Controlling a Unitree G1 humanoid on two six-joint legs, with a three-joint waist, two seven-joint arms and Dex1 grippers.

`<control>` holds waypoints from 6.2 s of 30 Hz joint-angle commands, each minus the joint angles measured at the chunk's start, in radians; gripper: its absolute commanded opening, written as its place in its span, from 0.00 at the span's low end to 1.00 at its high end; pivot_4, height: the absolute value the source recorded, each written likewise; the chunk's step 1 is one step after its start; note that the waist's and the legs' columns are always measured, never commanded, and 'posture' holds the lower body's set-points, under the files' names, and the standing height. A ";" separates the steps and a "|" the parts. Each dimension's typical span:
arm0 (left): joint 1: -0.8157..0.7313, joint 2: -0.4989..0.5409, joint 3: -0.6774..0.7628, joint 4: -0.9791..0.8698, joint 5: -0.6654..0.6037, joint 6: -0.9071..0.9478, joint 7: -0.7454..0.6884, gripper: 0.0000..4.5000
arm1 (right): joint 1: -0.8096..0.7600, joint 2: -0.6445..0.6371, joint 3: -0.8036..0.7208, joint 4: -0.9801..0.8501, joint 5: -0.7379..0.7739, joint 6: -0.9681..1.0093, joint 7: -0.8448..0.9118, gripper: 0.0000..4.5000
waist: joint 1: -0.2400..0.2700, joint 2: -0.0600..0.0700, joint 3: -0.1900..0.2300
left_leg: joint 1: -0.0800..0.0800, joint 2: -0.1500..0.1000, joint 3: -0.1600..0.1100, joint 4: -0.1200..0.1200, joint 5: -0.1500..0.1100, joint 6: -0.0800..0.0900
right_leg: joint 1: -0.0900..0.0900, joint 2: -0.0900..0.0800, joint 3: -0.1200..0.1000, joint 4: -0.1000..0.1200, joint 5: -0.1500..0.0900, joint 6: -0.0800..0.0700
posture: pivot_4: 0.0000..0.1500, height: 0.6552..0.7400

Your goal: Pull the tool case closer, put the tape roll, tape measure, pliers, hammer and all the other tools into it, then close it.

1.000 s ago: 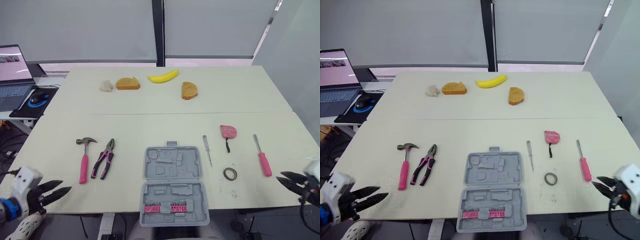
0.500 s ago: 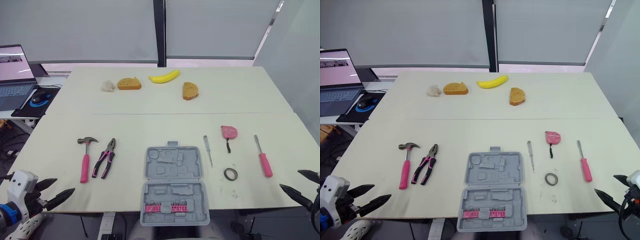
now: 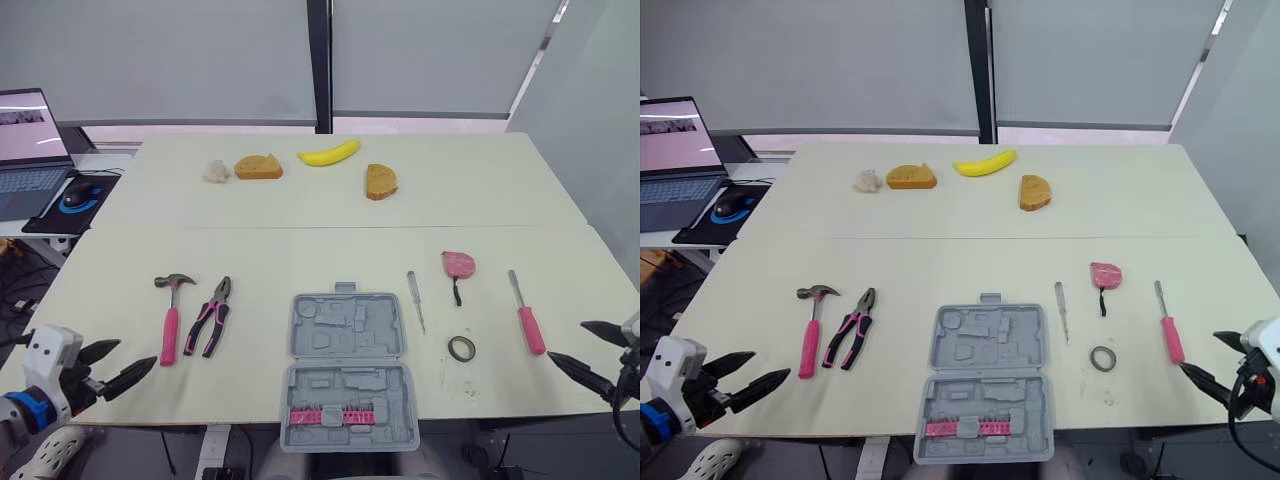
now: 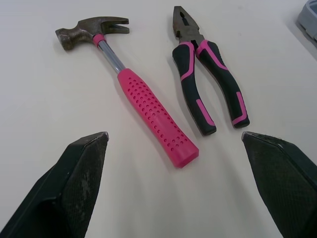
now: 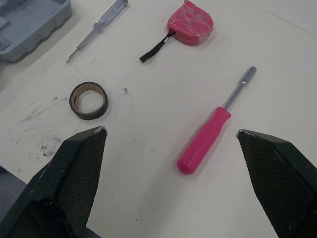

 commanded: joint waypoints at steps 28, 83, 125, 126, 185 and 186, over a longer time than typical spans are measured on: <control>-0.340 0.081 -0.487 -0.475 -0.053 -0.101 -0.336 1.00 | -0.178 -0.029 0.495 -0.127 -0.175 -0.115 -0.051 0.91 | -0.004 0.001 0.001 | 0.000 0.000 0.000 0.001 0.000 0.000 | 0.001 0.002 0.000 0.002 0.001 0.001 | 1.00 1.00; -0.396 0.035 -0.538 -0.476 -0.091 -0.115 -0.323 1.00 | -0.412 -0.055 0.707 -0.003 -0.259 -0.080 -0.027 0.00 | -0.011 0.001 0.001 | 0.001 0.006 -0.001 0.004 0.000 0.000 | 0.003 0.012 0.002 0.002 0.003 0.001 | 1.00 1.00; -0.201 0.105 -0.234 -0.249 -0.040 -0.228 -0.294 1.00 | -1.354 0.812 1.276 0.919 -0.453 -0.009 -0.078 0.00 | -0.040 0.003 0.002 | 0.000 0.010 -0.002 0.002 0.000 -0.008 | -0.011 0.016 0.004 0.005 0.006 -0.004 | 1.00 1.00; -0.199 0.104 -0.236 -0.251 -0.040 -0.228 -0.292 1.00 | -1.356 0.816 1.275 0.927 -0.457 -0.016 -0.078 0.00 | -0.040 0.003 0.002 | 0.000 0.010 -0.002 0.002 0.000 -0.008 | -0.011 0.016 0.004 0.005 0.006 -0.004 | 1.00 1.00; -0.229 0.109 -0.267 -0.251 -0.013 -0.222 -0.282 1.00 | -1.219 0.822 1.167 0.883 -0.460 -0.320 -0.162 0.05 | -0.040 0.003 0.002 | 0.000 0.010 -0.001 0.002 0.000 -0.010 | -0.016 0.016 0.004 0.012 0.005 -0.004 | 1.00 1.00; -0.228 0.110 -0.267 -0.250 -0.013 -0.222 -0.283 1.00 | -1.219 0.823 1.165 0.886 -0.461 -0.321 -0.162 0.10 | -0.040 0.003 0.002 | 0.000 0.010 -0.001 0.002 0.000 -0.010 | -0.016 0.016 0.004 0.012 0.005 -0.004 | 1.00 1.00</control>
